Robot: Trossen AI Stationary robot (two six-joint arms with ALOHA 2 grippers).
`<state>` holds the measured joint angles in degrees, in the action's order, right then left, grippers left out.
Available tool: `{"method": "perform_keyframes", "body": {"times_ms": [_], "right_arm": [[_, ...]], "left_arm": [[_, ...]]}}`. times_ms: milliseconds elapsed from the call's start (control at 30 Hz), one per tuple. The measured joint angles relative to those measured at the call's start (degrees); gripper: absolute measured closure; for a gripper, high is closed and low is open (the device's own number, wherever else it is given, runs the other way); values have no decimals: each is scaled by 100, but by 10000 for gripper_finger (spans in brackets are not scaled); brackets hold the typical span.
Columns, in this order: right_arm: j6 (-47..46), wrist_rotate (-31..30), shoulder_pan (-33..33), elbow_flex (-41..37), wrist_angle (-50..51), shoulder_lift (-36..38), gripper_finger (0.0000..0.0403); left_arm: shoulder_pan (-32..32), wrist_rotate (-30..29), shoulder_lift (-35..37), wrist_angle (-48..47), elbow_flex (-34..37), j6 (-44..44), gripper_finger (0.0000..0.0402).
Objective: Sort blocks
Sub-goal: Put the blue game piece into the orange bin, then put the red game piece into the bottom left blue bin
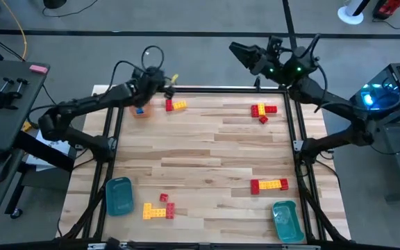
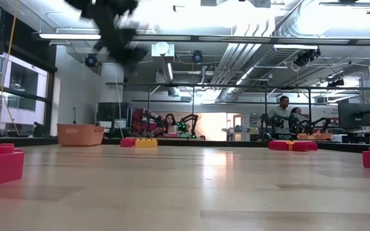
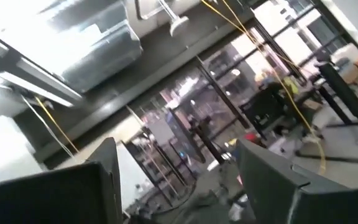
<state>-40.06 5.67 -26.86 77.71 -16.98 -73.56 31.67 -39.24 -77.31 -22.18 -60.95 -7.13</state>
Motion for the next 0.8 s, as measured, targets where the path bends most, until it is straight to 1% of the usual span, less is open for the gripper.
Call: {"method": "perform_keyframes", "body": {"times_ms": [67,133,167,267,400,467,633,733,800], "right_arm": [[33,20,-1,0,183,61,203],[48,69,0,0,307,79,203],[47,105,-1,0,348,77,203],[28,138,1,0,516,70,203],[3,144,-1,0,700,70,203],[5,144,-1,0,761,70,203],[3,153,-1,0,814,70,203],[5,252,-17,0,814,70,203],[7,362,-32,0,814,77,203]], "left_arm": [[550,598,3,-295,433,-782,346],[1026,1249,3,-305,804,-1345,346],[1223,1481,-12,-318,944,-1553,346],[1614,1809,-78,-464,1192,-1913,346],[1878,1830,-102,-708,1255,-2048,346],[1940,1822,-106,-745,1262,-2082,336],[1925,1479,-104,-760,1257,-1987,259],[1920,1504,-104,-784,1257,-2085,217],[1920,1625,-104,-800,1257,-2093,196]]}}
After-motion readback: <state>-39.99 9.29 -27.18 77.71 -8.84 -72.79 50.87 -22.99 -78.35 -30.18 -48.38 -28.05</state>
